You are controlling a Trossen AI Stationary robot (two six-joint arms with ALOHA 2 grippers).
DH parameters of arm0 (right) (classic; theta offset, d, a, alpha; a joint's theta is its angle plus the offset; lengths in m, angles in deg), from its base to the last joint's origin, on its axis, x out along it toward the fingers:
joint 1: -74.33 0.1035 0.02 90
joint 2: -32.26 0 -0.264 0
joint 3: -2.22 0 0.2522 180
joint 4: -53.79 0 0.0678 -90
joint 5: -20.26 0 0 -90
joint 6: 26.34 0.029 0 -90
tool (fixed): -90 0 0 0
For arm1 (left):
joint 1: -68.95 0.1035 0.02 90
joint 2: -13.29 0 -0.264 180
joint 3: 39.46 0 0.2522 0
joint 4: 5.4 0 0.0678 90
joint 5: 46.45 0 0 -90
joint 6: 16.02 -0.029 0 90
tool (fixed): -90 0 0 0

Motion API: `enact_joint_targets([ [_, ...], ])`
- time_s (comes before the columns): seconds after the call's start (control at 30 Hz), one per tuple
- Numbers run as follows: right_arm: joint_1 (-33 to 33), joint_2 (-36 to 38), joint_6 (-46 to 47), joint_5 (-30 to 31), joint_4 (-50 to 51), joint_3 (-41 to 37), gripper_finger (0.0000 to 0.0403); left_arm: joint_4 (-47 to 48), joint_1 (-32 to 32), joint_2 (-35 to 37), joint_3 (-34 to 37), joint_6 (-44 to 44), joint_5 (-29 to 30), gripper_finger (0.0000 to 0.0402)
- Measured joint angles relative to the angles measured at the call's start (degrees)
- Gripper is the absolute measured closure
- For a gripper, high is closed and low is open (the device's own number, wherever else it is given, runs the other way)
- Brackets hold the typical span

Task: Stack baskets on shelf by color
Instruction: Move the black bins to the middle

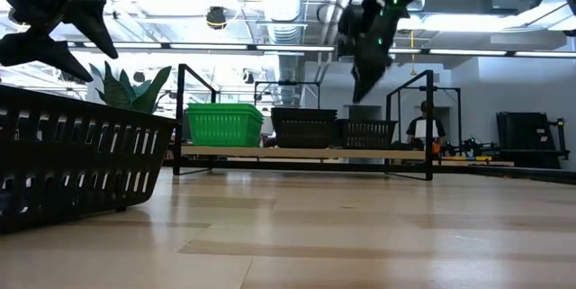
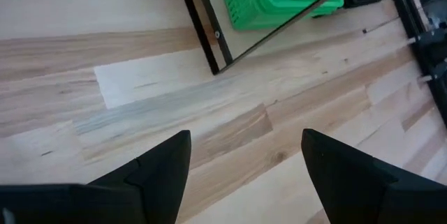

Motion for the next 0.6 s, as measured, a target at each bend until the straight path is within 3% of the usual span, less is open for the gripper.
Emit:
enact_joint_targets([
  [0.13,1.9,1.2,11.3,-4.1,6.0,9.6,0.0227,-0.1,0.0,0.0,0.0,-2.4,-3.7,0.0141],
  [0.3,8.9,1.4,25.1,-12.8,12.3,18.5,0.022,-0.1,0.0,0.0,0.0,-8.9,-15.7,0.0141],
  [0.47,20.8,1.3,31.6,-13.9,15.3,19.9,0.0222,-1.7,-0.4,-0.3,0.0,-12.9,-30.2,0.0141],
  [0.6,31.1,1.3,38.1,-13.9,15.1,19.9,0.0222,-4.9,-2.6,-2.3,0.0,-15.9,-34.8,0.0141],
])
